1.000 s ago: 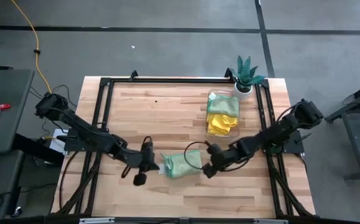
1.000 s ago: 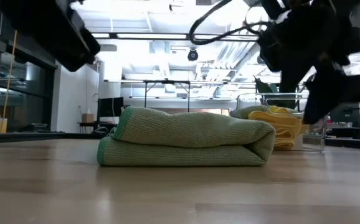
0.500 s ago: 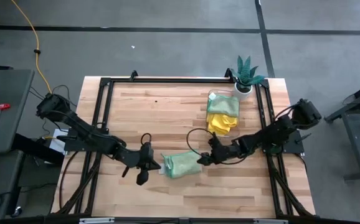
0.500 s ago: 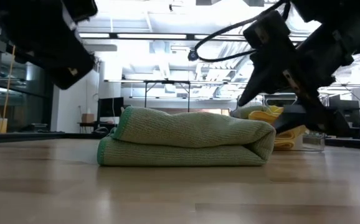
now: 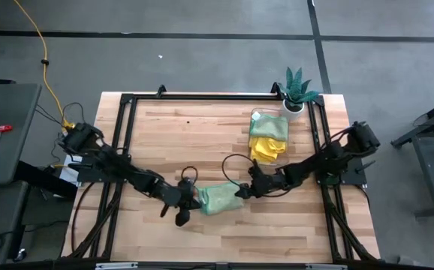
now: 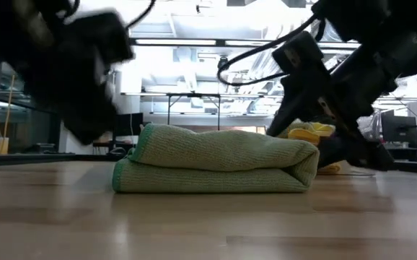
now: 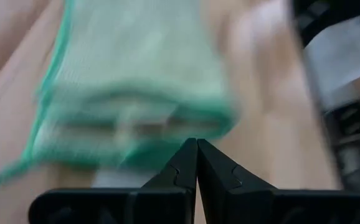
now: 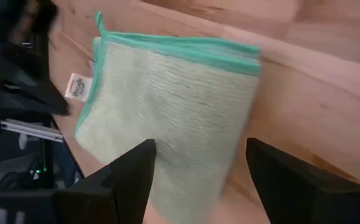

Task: Fold microfiber towels
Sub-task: Put the folded green microfiber towel into the transparent bin

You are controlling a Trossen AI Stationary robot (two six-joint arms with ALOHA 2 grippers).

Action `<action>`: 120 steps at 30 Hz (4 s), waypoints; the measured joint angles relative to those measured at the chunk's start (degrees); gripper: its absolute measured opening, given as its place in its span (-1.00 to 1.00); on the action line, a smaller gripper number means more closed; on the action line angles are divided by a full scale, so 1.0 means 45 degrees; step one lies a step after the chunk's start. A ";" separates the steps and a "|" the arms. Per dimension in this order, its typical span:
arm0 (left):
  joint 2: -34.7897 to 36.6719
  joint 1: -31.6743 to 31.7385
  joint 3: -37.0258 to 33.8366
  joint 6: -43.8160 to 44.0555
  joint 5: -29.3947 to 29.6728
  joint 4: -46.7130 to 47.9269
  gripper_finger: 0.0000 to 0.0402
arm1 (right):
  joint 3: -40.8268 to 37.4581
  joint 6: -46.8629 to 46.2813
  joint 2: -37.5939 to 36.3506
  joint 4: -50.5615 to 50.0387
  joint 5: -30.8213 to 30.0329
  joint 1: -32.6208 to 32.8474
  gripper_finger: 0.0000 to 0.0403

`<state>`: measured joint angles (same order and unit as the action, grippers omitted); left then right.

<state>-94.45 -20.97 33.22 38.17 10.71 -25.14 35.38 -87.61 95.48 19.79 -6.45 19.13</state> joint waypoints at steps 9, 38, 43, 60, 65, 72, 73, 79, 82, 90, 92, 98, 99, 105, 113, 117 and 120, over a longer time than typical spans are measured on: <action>-0.1883 0.0263 0.0036 0.0682 -0.0717 -0.0474 -1.00 | 0.0527 -0.0410 0.1707 0.2089 0.0500 -0.0081 0.21; 0.2496 -0.0051 0.0047 -0.1004 -0.1671 0.2643 -1.00 | 0.1777 0.2262 -0.1043 -0.1958 0.0763 -0.0382 -0.96; 0.5732 0.0002 0.0043 -0.1558 -0.0218 0.4722 -1.00 | 0.1878 0.3135 -0.4268 -0.4667 0.0082 -0.1216 -0.98; 0.8376 0.0679 0.0058 -0.2191 0.1616 0.5982 -1.00 | 0.7459 0.7507 -0.8452 -1.5044 -0.0525 -0.6160 -1.00; 0.8276 0.0679 0.0067 -0.2001 0.1608 0.6030 -1.00 | 0.7317 0.7486 -0.8336 -1.6684 -0.0321 -0.6910 -1.00; 0.8281 0.0679 0.0067 -0.1952 0.1611 0.6025 -1.00 | 0.7284 0.8350 -0.8301 -1.4446 -0.0087 -0.6929 -1.00; 0.8281 0.0679 0.0067 -0.1955 0.1611 0.6022 -1.00 | 0.7284 0.8487 -0.8302 -1.4170 -0.0101 -0.6929 -1.00; 0.8281 0.0679 0.0067 -0.1957 0.1512 0.6032 -1.00 | 0.6171 0.8274 -0.8487 -1.3648 -0.0564 -0.6306 -1.00; 0.8283 0.0677 0.0067 -0.1893 0.1457 0.6064 -1.00 | 0.4280 0.7243 -0.8934 -1.2515 -0.0181 -0.5921 -1.00; 0.8285 0.0655 0.0072 -0.1834 0.1426 0.6106 -1.00 | 0.0796 0.4770 -1.1354 -1.0541 -0.0137 -0.5365 -1.00; 0.8285 0.0655 0.0072 -0.1845 0.1426 0.6111 -1.00 | 0.0621 0.4459 -1.1860 -1.1009 -0.0171 -0.5365 -1.00; 0.8285 0.0655 0.0072 -0.1853 0.1431 0.6115 -1.00 | 0.1296 0.4555 -1.2261 -1.0327 -0.1080 -0.5567 -1.00; 0.8285 0.0655 0.0072 -0.1854 0.1440 0.6115 -1.00 | 0.1450 0.4746 -1.2133 -1.0121 -0.1124 -0.5666 -1.00; 0.8285 0.0867 0.0077 -0.1860 0.1431 0.6277 -1.00 | 0.1744 0.6044 -1.1108 -0.6844 -0.0988 -0.6025 -1.00; 0.8285 0.1364 0.0077 -0.1860 0.1429 0.6331 -1.00 | 0.1747 0.6500 -0.9465 -0.6801 -0.0299 -0.5977 -1.00; 0.8285 0.1481 0.0077 -0.1860 0.1280 0.6323 -1.00 | 0.1747 0.6282 -0.9303 -0.8127 0.0695 -0.5958 -1.00; 0.8285 0.1495 0.0077 -0.1860 0.1152 0.6324 -1.00 | 0.1747 0.5777 -0.9470 -0.9879 0.1051 -0.5962 -1.00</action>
<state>-57.17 -14.24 33.56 29.80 15.89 3.31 43.24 -61.62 52.87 -24.66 -1.72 -7.70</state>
